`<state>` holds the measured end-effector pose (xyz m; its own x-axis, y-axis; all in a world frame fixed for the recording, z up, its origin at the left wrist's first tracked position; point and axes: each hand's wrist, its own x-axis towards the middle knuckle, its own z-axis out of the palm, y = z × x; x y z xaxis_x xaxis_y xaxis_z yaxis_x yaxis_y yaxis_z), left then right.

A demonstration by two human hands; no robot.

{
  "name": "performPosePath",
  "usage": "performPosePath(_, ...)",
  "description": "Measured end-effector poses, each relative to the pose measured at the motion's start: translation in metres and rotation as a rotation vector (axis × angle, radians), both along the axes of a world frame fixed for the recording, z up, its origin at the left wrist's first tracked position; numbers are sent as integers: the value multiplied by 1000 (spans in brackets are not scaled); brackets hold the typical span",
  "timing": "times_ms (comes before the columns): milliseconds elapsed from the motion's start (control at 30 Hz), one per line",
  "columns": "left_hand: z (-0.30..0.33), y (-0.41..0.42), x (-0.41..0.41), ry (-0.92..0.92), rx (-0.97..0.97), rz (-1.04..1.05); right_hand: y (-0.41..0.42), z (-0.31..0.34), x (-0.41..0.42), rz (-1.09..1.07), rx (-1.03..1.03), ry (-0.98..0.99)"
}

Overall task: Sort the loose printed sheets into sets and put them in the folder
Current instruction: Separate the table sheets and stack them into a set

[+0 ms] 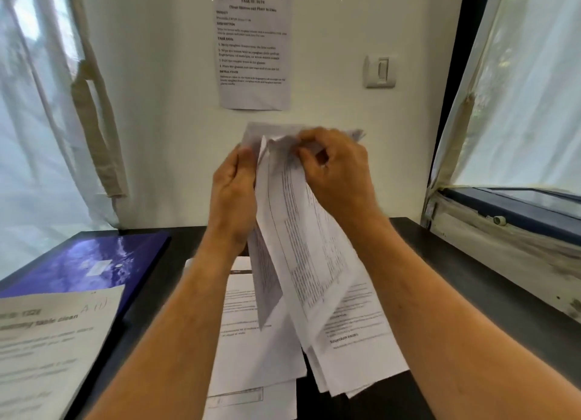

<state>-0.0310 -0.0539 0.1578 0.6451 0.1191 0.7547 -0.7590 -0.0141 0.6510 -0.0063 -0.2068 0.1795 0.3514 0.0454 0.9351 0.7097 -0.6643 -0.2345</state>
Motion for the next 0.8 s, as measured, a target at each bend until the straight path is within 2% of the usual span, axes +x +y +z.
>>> performPosePath(167, 39, 21, -17, -189, 112, 51, 36, 41, -6, 13, 82, -152)
performPosePath(300, 37, 37, -18, -130, 186, 163, 56, 48, -15, 80, 114, -135)
performPosePath(367, 33, 43, -17, -98, 126, 253, 56, 43, -19, 128, 99, -109)
performPosePath(433, 30, 53, -17, -23, -20, 232, 47, 32, -22, 110, 121, -68)
performPosePath(500, 29, 66, -16, 74, -146, 154, 32, 16, -21, 39, 188, 67)
performPosePath(567, 27, 79, -14, 161, -208, 73, 18, -2, -22, 14, 280, 343)
performPosePath(700, 16, 91, -8, 412, -260, -62, -3, -27, -27, 278, 340, 850)
performPosePath(800, -6, 92, -4, 634, -258, -179, -8, -44, -25, 350, 456, 882)
